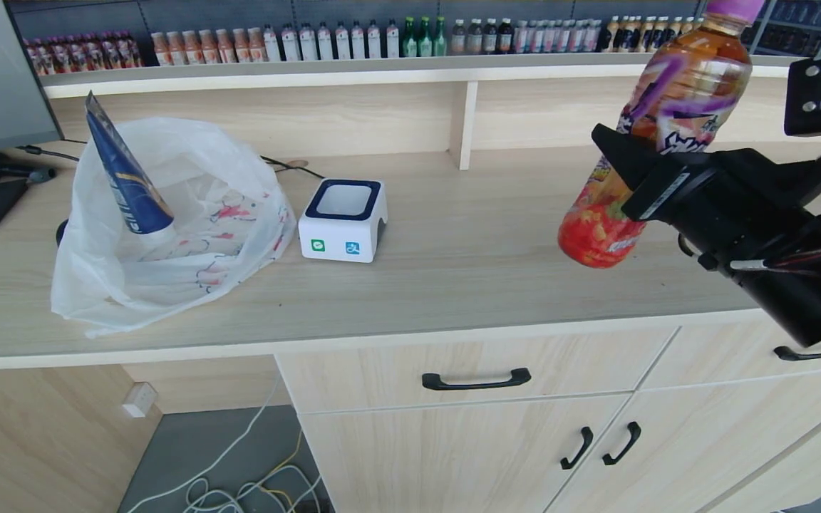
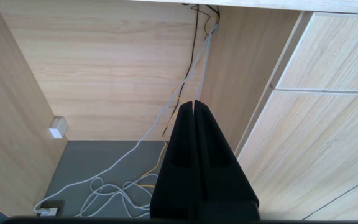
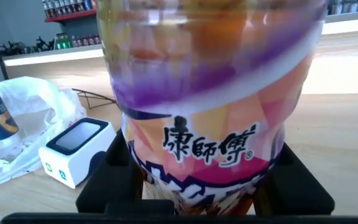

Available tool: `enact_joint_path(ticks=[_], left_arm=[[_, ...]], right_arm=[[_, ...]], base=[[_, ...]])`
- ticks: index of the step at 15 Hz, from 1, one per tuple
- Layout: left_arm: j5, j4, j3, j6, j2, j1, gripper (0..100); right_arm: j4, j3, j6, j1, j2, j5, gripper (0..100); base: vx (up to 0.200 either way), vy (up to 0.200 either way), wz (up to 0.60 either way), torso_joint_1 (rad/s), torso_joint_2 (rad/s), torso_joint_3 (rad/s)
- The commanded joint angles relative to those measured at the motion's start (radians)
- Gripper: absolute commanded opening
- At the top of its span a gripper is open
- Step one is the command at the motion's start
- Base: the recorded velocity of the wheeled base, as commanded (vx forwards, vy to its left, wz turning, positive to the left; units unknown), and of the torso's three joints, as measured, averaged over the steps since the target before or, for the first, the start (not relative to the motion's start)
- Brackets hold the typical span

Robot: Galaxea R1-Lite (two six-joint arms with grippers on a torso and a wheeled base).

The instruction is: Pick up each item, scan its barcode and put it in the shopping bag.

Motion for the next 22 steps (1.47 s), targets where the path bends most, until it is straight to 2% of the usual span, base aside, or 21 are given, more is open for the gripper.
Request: enact_joint_path(ticks=[1, 6, 10, 12, 22], left_arm=[[0.0, 0.0, 0.0, 0.0, 0.0, 0.0, 0], [0.0, 0.0, 0.0, -0.001, 0.0, 0.0, 0], [0.0, 0.0, 0.0, -0.001, 0.0, 0.0, 0], [0.0, 0.0, 0.0, -0.001, 0.0, 0.0, 0], [0.0, 0.0, 0.0, 0.0, 0.0, -0.002, 0]], right_arm=[[-0.016, 0.047, 0.001, 0.003, -0.017, 0.005, 0], [-0.055, 0.051, 0.013, 0.0, -0.012, 0.062, 0], [-0.067, 0.05, 0.013, -0.004, -0.002, 0.091, 0], [-0.07, 0.093, 0.022, 0.003, -0.015, 0.091, 0], [-0.084, 0.07, 0.034, 0.0, 0.001, 0.093, 0]], base=[[0.0, 0.0, 0.0, 0.0, 0.0, 0.0], [0.0, 0.0, 0.0, 0.0, 0.0, 0.0], [0.0, 0.2, 0.0, 0.004, 0.0, -0.001], [0.0, 0.2, 0.0, 0.002, 0.0, 0.005], [0.0, 0.2, 0.0, 0.004, 0.0, 0.001]])
